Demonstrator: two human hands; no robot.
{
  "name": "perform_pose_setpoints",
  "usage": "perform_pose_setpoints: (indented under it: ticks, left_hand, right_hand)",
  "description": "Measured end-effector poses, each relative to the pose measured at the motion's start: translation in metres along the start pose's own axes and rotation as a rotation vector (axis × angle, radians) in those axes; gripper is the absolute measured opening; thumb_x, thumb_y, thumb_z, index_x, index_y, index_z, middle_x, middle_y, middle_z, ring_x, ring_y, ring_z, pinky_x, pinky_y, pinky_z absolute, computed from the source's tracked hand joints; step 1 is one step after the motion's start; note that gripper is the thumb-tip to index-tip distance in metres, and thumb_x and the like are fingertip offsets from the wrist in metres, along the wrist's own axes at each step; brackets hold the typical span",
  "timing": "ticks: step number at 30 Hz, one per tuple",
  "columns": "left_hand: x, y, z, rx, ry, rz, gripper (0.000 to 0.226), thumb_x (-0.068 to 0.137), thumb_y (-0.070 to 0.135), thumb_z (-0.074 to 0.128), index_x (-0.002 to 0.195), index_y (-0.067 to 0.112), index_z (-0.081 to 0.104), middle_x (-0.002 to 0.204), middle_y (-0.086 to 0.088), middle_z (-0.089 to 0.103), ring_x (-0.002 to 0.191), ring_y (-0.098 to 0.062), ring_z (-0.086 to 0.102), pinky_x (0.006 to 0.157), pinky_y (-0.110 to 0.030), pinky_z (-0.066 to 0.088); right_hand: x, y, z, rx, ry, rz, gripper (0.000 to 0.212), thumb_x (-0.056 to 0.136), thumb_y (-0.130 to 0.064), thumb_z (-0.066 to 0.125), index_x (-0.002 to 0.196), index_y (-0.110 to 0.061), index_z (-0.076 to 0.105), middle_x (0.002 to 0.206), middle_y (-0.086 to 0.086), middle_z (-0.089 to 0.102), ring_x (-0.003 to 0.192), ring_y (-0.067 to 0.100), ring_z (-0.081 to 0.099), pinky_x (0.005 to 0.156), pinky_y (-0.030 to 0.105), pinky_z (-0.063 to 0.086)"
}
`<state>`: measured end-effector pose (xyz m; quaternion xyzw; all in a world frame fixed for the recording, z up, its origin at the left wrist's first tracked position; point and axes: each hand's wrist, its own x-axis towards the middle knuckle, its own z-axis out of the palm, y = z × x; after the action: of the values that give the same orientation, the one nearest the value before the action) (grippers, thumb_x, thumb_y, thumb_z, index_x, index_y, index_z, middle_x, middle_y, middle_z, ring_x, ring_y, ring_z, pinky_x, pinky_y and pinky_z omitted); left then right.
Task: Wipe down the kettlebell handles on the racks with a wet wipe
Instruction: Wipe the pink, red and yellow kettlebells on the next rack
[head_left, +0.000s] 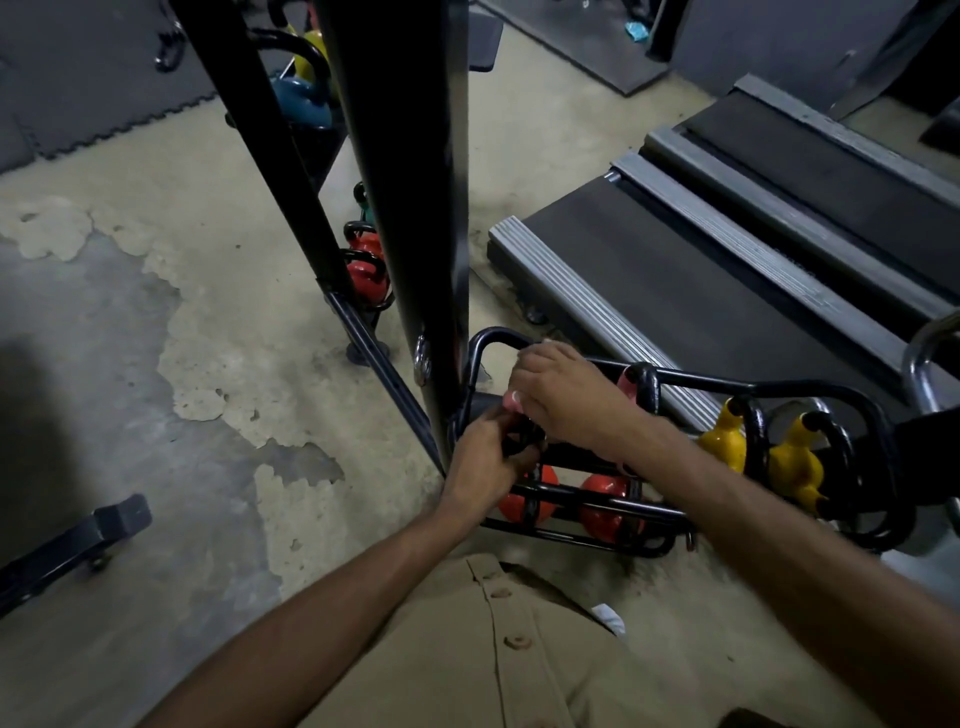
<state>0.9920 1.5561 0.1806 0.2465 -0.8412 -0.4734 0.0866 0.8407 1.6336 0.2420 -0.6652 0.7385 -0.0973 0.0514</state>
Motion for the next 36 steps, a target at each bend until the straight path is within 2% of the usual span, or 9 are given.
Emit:
perform_pose_setpoints:
  ticks: [3, 7, 12, 16, 20, 23, 27, 30, 36]
  left_hand:
    - [-0.005, 0.000, -0.001, -0.105, 0.019, 0.017, 0.022, 0.091, 0.039, 0.076, 0.107, 0.025, 0.070, 0.105, 0.007, 0.069, 0.093, -0.009, 0.071, 0.080, -0.037, 0.060]
    - [-0.001, 0.003, -0.003, -0.045, 0.015, -0.004, 0.016, 0.089, 0.036, 0.077, 0.103, 0.033, 0.072, 0.103, 0.012, 0.065, 0.091, -0.011, 0.071, 0.080, -0.036, 0.058]
    - [0.000, 0.004, -0.004, 0.127, 0.042, 0.025, 0.028, 0.092, 0.037, 0.075, 0.110, 0.016, 0.075, 0.100, 0.008, 0.057, 0.091, -0.012, 0.060, 0.073, -0.023, 0.041]
    - [0.000, 0.002, -0.003, 0.115, 0.074, 0.034, 0.028, 0.091, 0.035, 0.077, 0.110, 0.015, 0.076, 0.095, 0.009, 0.055, 0.088, -0.010, 0.058, 0.069, -0.017, 0.038]
    - [-0.002, 0.000, -0.002, 0.114, 0.074, 0.089, 0.022, 0.090, 0.029, 0.078, 0.105, 0.013, 0.077, 0.090, 0.006, 0.059, 0.082, -0.007, 0.058, 0.070, -0.023, 0.045]
    - [-0.002, 0.003, -0.003, 0.106, 0.071, 0.105, 0.017, 0.089, 0.024, 0.077, 0.103, 0.013, 0.078, 0.090, 0.008, 0.059, 0.081, -0.002, 0.056, 0.072, -0.015, 0.041]
    - [0.001, 0.003, -0.006, 0.121, 0.030, 0.105, 0.019, 0.091, 0.027, 0.074, 0.105, 0.015, 0.077, 0.090, 0.007, 0.059, 0.083, -0.007, 0.058, 0.074, -0.024, 0.049]
    - [0.002, 0.002, -0.007, 0.140, 0.018, 0.097, 0.025, 0.090, 0.027, 0.075, 0.111, 0.015, 0.077, 0.094, 0.005, 0.062, 0.086, -0.009, 0.060, 0.077, -0.032, 0.052]
    - [-0.001, 0.003, -0.006, 0.124, 0.012, 0.062, 0.028, 0.089, 0.031, 0.073, 0.113, 0.018, 0.078, 0.097, 0.003, 0.065, 0.089, -0.009, 0.065, 0.082, -0.035, 0.055]
  right_hand:
    - [0.005, 0.012, -0.005, -0.131, -0.127, -0.210, 0.014, 0.092, -0.027, 0.061, 0.100, -0.025, 0.072, 0.107, -0.007, 0.068, 0.111, 0.018, 0.061, 0.121, 0.049, 0.030]
    - [0.018, 0.026, -0.020, -0.238, -0.145, -0.279, 0.012, 0.094, -0.028, 0.063, 0.096, -0.023, 0.074, 0.098, -0.007, 0.070, 0.097, 0.018, 0.063, 0.102, 0.041, 0.048]
    - [0.060, 0.038, -0.017, -0.123, -0.268, 0.230, 0.032, 0.089, -0.030, 0.044, 0.084, -0.014, 0.071, 0.084, 0.005, 0.068, 0.076, 0.029, 0.067, 0.069, 0.047, 0.061]
    - [0.065, 0.043, -0.016, 0.096, -0.199, 0.506, 0.026, 0.097, -0.027, 0.054, 0.088, -0.009, 0.071, 0.085, 0.009, 0.069, 0.078, 0.030, 0.064, 0.067, 0.039, 0.057]
    - [0.036, 0.040, 0.009, 0.492, 0.216, 0.841, 0.022, 0.093, -0.023, 0.059, 0.081, -0.007, 0.069, 0.081, 0.008, 0.070, 0.076, 0.027, 0.062, 0.066, 0.037, 0.045]
    - [0.015, 0.022, 0.036, 1.031, 0.517, 1.076, 0.014, 0.094, -0.020, 0.063, 0.082, -0.014, 0.069, 0.080, 0.004, 0.071, 0.078, 0.025, 0.067, 0.072, 0.039, 0.055]
    - [-0.001, -0.011, 0.051, 1.786, 0.510, 1.115, 0.032, 0.095, -0.011, 0.051, 0.116, 0.007, 0.068, 0.110, 0.032, 0.072, 0.095, 0.040, 0.069, 0.079, 0.044, 0.059]
    - [-0.012, -0.026, 0.044, 1.755, 0.500, 1.048, 0.034, 0.093, -0.005, 0.049, 0.116, 0.011, 0.069, 0.114, 0.031, 0.072, 0.096, 0.038, 0.071, 0.076, 0.038, 0.057]
    - [-0.040, -0.044, 0.047, 1.375, 0.518, 0.901, 0.021, 0.105, -0.008, 0.053, 0.105, -0.011, 0.074, 0.095, 0.001, 0.077, 0.090, 0.014, 0.072, 0.079, 0.031, 0.056]
